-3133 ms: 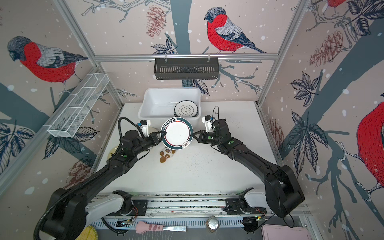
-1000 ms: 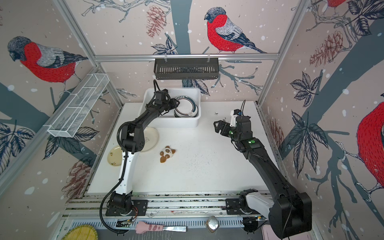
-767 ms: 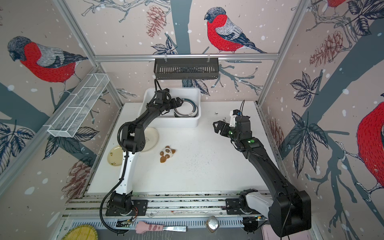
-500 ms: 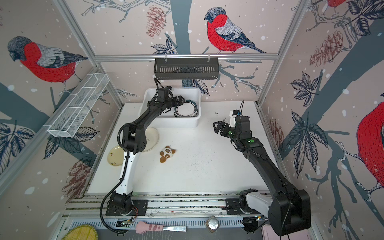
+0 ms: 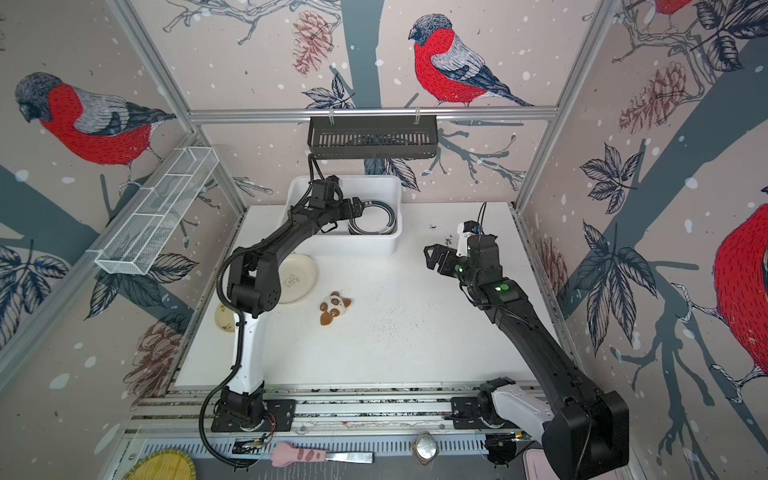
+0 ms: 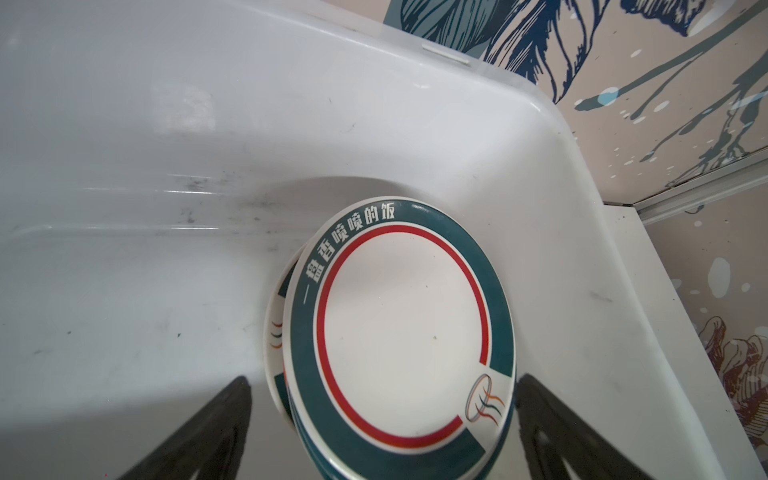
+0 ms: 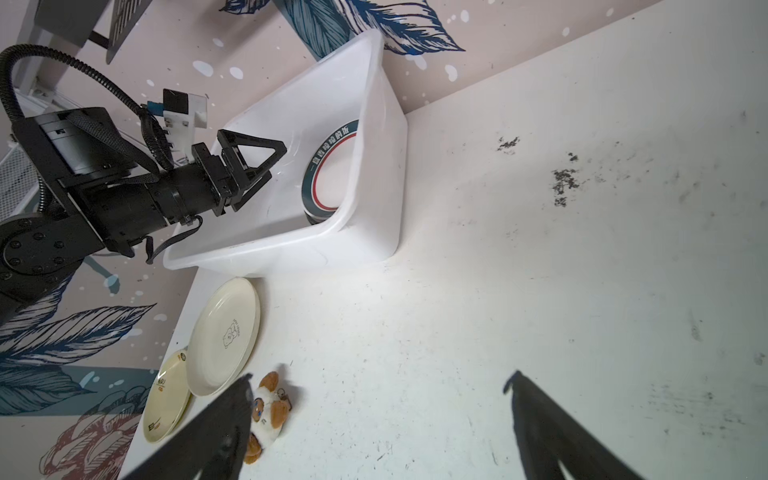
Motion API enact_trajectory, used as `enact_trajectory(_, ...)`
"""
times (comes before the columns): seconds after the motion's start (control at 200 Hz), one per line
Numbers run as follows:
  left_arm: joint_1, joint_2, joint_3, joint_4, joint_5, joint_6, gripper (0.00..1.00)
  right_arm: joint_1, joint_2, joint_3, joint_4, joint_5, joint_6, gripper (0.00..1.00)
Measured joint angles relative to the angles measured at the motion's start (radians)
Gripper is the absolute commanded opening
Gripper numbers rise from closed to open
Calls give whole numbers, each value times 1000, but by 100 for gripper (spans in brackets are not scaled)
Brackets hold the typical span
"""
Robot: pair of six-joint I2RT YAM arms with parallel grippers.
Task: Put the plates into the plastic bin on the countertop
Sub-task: 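Open the left gripper to release the plate onto the stack in the bin, then move the left gripper back over the table while the right reaches toward the bear-print plate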
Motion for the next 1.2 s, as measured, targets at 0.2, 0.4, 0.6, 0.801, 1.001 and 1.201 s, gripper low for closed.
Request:
enact_trajectory(0.2,1,-80,-104,51,-22,0,98,27,-1,0,1,29,0,96)
enact_trajectory(0.4,0,-169,-227,78,-22,-1,98,74,3,0,2,26,0,96)
enact_trajectory(0.6,0,-312,-394,129,-34,-1,98,128,28,0,5,25,3,96)
enact_trajectory(0.801,0,-512,-622,204,-72,-13,98,185,80,18,34,22,10,96)
enact_trajectory(1.001,0,-776,-836,274,-124,-41,98,283,154,89,66,18,14,95)
enact_trajectory(1.201,0,-1033,-1042,325,-230,-66,98,398,262,160,87,23,31,95)
